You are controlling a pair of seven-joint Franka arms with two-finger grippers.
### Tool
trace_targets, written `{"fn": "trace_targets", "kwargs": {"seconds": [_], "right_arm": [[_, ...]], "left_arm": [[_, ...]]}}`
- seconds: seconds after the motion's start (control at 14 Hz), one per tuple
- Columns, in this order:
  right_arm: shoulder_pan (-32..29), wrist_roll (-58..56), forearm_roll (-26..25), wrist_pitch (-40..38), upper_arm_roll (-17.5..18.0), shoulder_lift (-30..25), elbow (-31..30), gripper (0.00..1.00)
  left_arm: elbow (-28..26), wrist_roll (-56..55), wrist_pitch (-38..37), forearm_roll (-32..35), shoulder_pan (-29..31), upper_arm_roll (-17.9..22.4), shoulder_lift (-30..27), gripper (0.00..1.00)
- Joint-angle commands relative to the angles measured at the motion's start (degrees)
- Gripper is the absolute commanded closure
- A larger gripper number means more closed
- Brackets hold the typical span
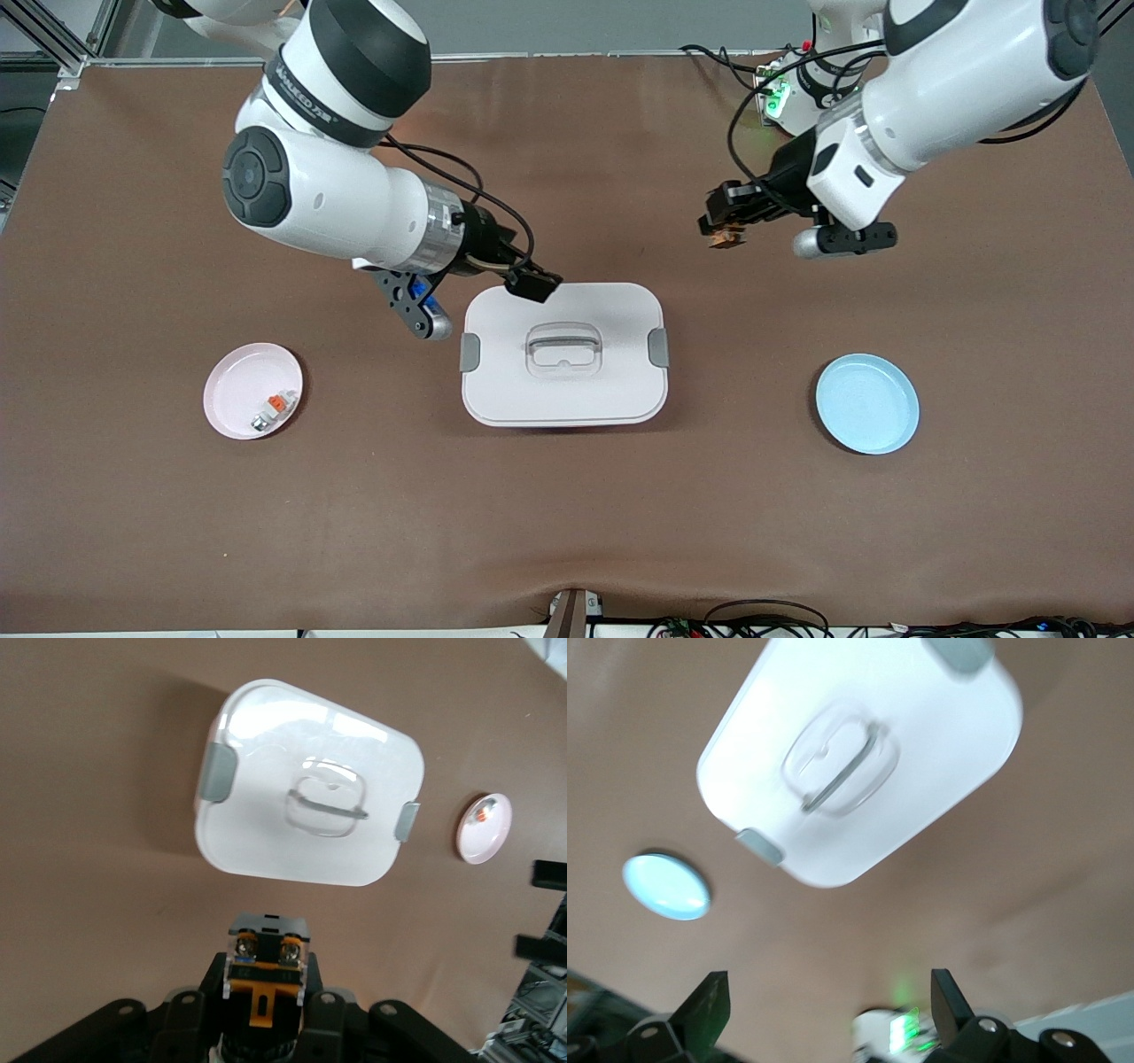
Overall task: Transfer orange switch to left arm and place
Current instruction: 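Open the right gripper and pull it back from the switch, then carry the switch with the left gripper toward the blue plate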
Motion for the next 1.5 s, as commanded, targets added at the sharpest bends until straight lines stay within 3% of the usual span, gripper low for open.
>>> {"fn": "trace_targets", "kwargs": {"seconds": [0.0, 0.21, 0.43, 0.79, 1.07, 1.29, 1.43], "right_arm": [[-1.13, -11.76, -8.56, -4.94, 0.54, -2.01, -0.39, 0.0], [-4.29, -25.03, -13.24, -8.55, 0.45, -3.07, -0.74, 0.0], [-5.53, -35.76, -21.84, -11.72, 0.54, -3.42, -0.74, 0.0], [-12.28, -55.45, -28.0, -12.69, 0.54, -6.31, -2.4, 0.0], [-19.93, -64.09, -28.72, -12.26, 0.54, -10.01, -6.71, 0.0], [-22.75, -65.24, -30.73, -11.3, 0.54, -10.71, -8.29, 0.0], [-23.63, -67.43, -31.71, -8.06, 0.54, -13.08, -12.49, 0.0]], "left_arm": [[-0.23, 4.01, -6.08, 1.41, 4.93, -0.09, -2.55, 1.0], [-0.85, 8.94, -9.35, 2.63, 10.38, -0.09, -3.96, 1.0], [-0.94, 12.98, -10.76, 6.77, 13.64, -0.09, -4.14, 1.0], [-2.34, 16.42, -9.63, 11.34, 17.52, -0.09, -3.35, 1.0], [-4.36, 15.99, -3.74, 11.87, 22.43, -0.09, -2.3, 1.0], [-4.28, 15.19, -0.4, 11.87, 24.72, -0.09, -0.28, 1.0], [-4.19, 11.44, 0.4, 11.87, 26.91, -0.09, 0.95, 1.0]]}}
